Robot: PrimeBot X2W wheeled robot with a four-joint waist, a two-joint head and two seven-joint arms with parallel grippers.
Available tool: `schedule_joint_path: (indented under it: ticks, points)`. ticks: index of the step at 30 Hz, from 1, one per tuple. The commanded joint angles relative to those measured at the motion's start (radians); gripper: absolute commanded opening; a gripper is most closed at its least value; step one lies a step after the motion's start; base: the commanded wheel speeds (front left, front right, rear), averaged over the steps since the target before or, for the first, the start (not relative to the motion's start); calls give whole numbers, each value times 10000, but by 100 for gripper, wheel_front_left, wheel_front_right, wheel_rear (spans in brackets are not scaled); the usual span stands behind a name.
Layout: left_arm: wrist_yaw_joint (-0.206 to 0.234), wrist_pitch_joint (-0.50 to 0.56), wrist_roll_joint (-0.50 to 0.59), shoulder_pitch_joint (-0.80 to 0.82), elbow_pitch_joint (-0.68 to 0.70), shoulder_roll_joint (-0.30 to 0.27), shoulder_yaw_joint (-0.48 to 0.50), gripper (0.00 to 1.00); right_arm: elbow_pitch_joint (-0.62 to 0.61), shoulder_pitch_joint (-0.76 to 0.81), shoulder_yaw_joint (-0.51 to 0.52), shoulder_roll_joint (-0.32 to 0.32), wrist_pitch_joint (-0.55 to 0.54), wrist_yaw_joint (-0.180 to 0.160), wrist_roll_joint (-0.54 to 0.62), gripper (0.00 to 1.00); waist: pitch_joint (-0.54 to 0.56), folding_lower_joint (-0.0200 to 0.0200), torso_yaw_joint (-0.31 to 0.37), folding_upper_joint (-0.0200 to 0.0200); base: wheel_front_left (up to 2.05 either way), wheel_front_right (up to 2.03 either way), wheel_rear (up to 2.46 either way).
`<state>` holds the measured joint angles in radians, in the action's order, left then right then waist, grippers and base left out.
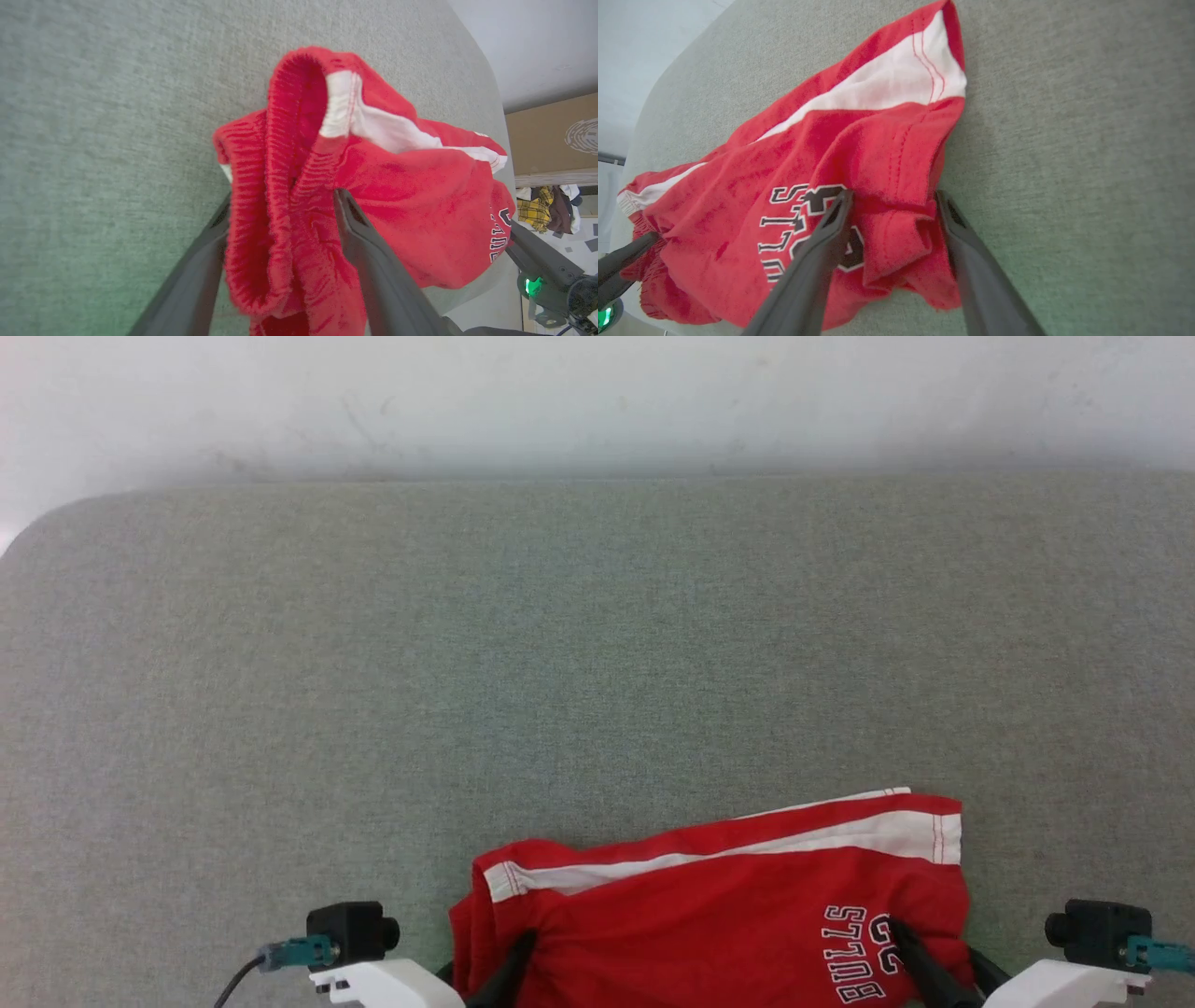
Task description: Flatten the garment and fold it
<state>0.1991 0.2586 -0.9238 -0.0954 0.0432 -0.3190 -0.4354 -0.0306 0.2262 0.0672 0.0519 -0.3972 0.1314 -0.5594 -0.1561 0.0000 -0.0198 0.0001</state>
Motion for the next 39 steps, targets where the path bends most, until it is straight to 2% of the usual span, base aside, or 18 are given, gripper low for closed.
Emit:
schedule_joint_path:
  ticks: [1, 7, 15, 17, 19, 23, 27, 35, 36, 37, 39]
  points:
    - [11, -138, 75, 77, -39, -23, 101, 100, -9, -99, 16, -16, -58, -7, 83, 100, -19, 0, -48, -1, 0, 0, 0]
    - [150, -1069, 264, -166, 553, 3, 579, 100, -477, 133, 321, -16, -307, -7, 315, 100, -36, 0, -176, -1, 0, 0, 0]
    - [349, -3527, 1590, -518, 1439, -121, 1285, 100, -1135, 133, 1159, -16, 153, -7, 1878, 100, 10, 0, -370, -1, 0, 0, 0]
    - [393, -4366, 2360, -460, 1513, -246, 1306, 100, -1089, 127, 1121, -16, 183, -7, 2255, 100, 44, 0, -451, -1, 0, 0, 0]
    - [619, -4926, 3165, -391, 1586, -242, 1446, 100, -973, 139, 1041, -16, 147, -7, 2330, 100, 52, 0, -525, -1, 0, 0, 0]
    - [855, -5188, 4634, -212, 1881, -83, 1796, 100, -669, 194, 923, -16, -24, -7, 2285, 100, 10, 0, -771, -1, 0, 0, 0]
    - [594, -5199, 5258, -311, 2073, 303, 2119, 100, -417, 194, 834, -16, -106, -7, 2234, 100, -36, 0, -968, -1, 0, 0, 0]
    - [-81, -5202, 5649, -452, 1819, 875, 2519, 100, 433, 65, 567, -16, -300, -7, 1740, 100, 6, 0, -1232, -1, 0, 0, 0]
    - [-155, -5202, 5688, -461, 1785, 929, 2560, 100, 574, 37, 587, -16, -298, -7, 1553, 93, 15, 0, -1254, -1, 0, 0, 0]
    - [-225, -5202, 5726, -464, 1749, 972, 2603, 100, 711, 9, 566, -16, -328, -7, 1428, 47, 21, 0, -1273, -1, 0, 0, 0]
    - [-345, -5202, 5846, -453, 1692, 1026, 2692, 100, 916, -102, 583, -16, -217, -7, 1267, 8, 36, 0, -1298, -1, 0, 0, 0]
